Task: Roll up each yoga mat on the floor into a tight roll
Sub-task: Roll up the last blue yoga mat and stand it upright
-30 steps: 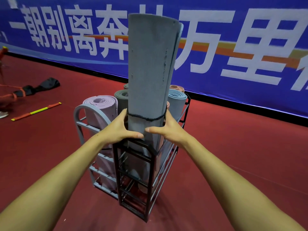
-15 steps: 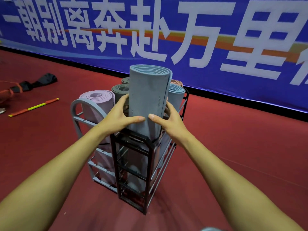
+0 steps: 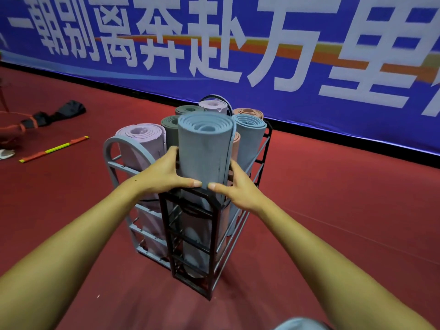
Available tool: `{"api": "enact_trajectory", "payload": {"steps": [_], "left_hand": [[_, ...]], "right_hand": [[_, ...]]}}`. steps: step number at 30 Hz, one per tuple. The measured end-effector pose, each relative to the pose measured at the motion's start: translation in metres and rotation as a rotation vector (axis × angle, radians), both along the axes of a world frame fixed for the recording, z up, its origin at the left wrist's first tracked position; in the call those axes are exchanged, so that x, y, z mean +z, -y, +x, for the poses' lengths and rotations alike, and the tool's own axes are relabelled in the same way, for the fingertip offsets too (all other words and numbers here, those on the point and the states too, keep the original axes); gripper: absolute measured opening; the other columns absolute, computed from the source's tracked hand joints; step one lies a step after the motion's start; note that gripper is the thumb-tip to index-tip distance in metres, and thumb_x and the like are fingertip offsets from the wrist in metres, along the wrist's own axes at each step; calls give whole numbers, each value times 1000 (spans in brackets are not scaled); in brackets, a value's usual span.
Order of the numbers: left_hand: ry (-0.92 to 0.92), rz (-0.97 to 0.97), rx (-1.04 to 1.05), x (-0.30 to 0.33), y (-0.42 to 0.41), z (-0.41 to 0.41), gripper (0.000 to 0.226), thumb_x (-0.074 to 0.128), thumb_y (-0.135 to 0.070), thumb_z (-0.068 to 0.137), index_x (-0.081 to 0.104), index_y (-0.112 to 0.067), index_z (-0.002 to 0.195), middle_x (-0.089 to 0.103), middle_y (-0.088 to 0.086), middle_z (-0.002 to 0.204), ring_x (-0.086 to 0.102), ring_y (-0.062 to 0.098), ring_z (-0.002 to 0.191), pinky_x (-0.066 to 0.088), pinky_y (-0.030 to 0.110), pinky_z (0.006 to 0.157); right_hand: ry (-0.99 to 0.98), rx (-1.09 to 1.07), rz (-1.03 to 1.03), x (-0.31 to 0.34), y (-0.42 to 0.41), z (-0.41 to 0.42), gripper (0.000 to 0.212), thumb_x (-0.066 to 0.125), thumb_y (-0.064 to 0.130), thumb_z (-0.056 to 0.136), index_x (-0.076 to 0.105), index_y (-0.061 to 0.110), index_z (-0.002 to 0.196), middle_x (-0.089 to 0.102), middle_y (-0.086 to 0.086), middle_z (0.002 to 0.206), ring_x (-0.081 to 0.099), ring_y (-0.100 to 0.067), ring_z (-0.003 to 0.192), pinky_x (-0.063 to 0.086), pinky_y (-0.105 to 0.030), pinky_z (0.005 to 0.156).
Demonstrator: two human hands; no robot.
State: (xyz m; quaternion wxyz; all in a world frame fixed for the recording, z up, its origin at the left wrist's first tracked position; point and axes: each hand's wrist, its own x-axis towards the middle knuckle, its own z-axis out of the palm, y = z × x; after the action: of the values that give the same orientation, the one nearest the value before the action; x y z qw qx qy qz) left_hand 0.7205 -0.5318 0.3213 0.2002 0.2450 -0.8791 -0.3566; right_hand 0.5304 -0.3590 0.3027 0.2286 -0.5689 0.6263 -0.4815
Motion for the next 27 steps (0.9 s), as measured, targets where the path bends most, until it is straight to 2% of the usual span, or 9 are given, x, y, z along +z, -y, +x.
{"api": "enact_trajectory", "payload": {"steps": [2,4,7,10,13,16,19,23,27], "left_hand": [[-46,70,17,3,-5,-3,120,97,-60,60,27,-28,153,49,-15,148,54,-1,131,50,34,108],[-148,8,29,9,-15,-6,125,95,-58,65,16,-41,160,45,-16,153,50,0,136,48,31,108],[-88,-250,-2,13,-25,-9,97,82,-72,71,40,-40,152,52,-13,149,48,2,136,45,38,113],[-15,-366,62,5,-25,-8,95,67,-91,68,52,-38,146,51,-9,153,45,8,142,45,46,113],[19,-395,132,0,-26,-4,99,64,-96,64,49,-43,146,39,-9,164,29,6,153,46,46,112],[-41,-363,114,3,-27,-4,98,68,-93,63,59,-35,141,58,-10,144,55,12,133,49,47,108],[-67,-403,146,3,-29,-2,88,69,-88,66,63,-37,136,60,-12,138,59,12,126,51,48,104],[95,-720,251,19,-35,-10,84,55,-96,69,66,-42,132,41,-2,158,46,24,139,52,53,101],[224,-903,142,36,-51,-44,93,39,-101,71,62,-37,135,62,-7,138,52,23,132,45,51,105]], "right_hand": [[61,-19,2,-3,-4,0,93,82,30,90,22,20,160,43,14,148,47,31,112,48,-10,99],[17,-71,-74,-1,-4,2,91,81,30,91,20,25,160,41,20,149,44,26,122,43,-5,98],[-36,-98,-120,5,-2,6,88,79,33,93,17,46,154,35,28,153,39,8,142,39,-20,115],[-98,-119,-98,0,-2,4,105,77,59,87,4,45,162,24,19,164,26,-5,153,33,-42,123],[-185,-101,-103,-6,2,0,96,74,58,90,15,38,163,27,10,166,26,-6,153,34,-47,122],[-176,-111,-90,-1,4,2,90,72,55,91,21,33,162,30,6,165,29,-8,152,35,-49,121],[-119,-61,-60,-1,0,-7,74,61,51,100,22,38,162,32,16,163,31,-2,150,35,-45,121],[-285,-157,-102,13,5,-50,60,52,35,96,40,27,154,45,0,150,41,-15,141,37,-50,118],[-502,-123,-33,51,49,-93,69,47,38,81,52,24,148,42,-4,159,35,-22,147,27,-47,122]]}}
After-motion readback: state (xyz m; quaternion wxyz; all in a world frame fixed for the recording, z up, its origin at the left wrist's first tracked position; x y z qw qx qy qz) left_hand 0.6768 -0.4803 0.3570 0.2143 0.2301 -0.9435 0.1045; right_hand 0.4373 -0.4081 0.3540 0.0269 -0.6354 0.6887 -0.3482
